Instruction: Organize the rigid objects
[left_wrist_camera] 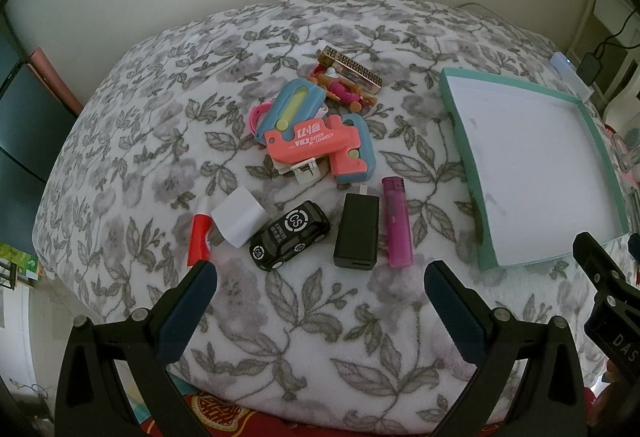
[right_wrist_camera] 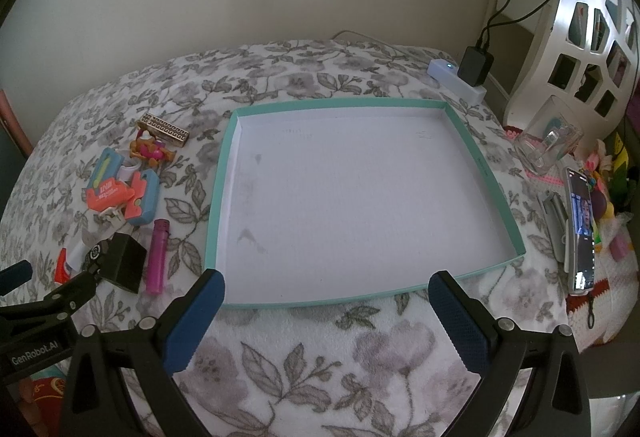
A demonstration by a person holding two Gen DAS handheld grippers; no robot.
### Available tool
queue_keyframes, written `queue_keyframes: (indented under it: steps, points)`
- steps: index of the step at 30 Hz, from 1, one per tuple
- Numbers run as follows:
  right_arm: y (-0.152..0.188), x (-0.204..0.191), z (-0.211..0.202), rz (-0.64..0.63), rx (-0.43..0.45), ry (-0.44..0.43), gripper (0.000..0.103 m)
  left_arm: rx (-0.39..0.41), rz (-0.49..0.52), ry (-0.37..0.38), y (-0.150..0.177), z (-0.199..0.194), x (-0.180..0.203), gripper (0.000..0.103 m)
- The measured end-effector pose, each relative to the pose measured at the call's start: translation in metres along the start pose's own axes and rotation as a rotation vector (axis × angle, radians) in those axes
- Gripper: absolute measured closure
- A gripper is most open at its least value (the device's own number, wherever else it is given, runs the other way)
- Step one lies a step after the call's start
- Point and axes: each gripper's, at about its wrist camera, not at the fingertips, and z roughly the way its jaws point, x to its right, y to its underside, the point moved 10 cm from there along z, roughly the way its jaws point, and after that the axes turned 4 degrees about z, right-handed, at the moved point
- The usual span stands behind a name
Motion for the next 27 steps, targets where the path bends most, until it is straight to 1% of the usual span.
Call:
queue_keyframes:
  steps: [27]
  points:
    - [0.0001,-0.0004,0.0002,-0.001,-0.003,0.000,0.000,-0.003,-0.003,-0.001,0.0027,0.0008,-0.0027,0.000]
